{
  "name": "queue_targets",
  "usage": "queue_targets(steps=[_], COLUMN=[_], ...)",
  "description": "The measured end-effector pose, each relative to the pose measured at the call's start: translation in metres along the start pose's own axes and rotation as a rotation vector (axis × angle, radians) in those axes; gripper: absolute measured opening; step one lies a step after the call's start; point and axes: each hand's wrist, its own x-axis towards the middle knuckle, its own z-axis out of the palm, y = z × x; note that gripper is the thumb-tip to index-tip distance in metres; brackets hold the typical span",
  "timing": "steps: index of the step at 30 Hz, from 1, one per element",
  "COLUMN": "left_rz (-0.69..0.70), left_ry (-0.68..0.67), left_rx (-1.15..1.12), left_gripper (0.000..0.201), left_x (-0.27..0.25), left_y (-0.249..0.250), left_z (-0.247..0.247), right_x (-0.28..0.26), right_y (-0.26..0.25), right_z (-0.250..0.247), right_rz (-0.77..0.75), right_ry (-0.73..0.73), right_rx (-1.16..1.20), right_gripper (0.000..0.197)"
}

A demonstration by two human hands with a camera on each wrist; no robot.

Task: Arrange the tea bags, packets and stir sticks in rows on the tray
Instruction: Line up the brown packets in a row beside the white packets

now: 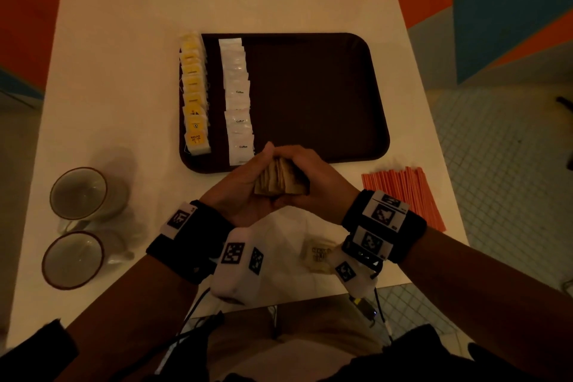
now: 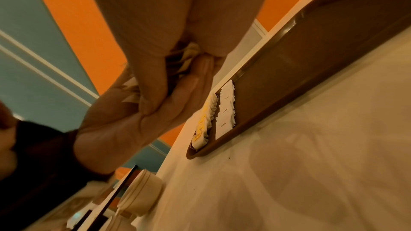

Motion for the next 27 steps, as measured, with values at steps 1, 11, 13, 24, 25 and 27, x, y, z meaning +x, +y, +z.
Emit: queue_targets(steps=[1,11,13,24,25,27], left_rz=[-0.006,0.113,0.158,0.209,0.207,0.218], left_ry=[0.022,0.134,0.131,0.174,0.225,0.258], left_rx=[0.017,0.026,0.001,0.516,0.639,0.770], left_gripper=[0.058,0.064,0.074,0.064,0.055,0.032], left_x=[0.000,0.005,0.007,-0.006,-0.008,-0.009], left_y=[0.001,-0.015,-0.016,0.004,0.007,0.009], left_z=[0.001,0.017,0.015,-0.004,-0.006,-0.007], right_x=[0.000,0.007,0.010,0.016,0.016,0.016], right_y=[-0.001,-0.011,-0.014,-0.021,-0.021,-0.018], right_z=[0.002,0.013,0.014,0.005,0.004,0.009], right_rz=[-0.052,-0.044,-0.022,0.076,0.088,0.056], right_ry=[0.002,0.009,0.044,0.059,0.064,0.050], right_rx=[-0.030,-0.363,-0.379,-0.413,-0.438,-0.544], right_gripper=[0.067,0.067,0.064,0.060,0.064,0.075])
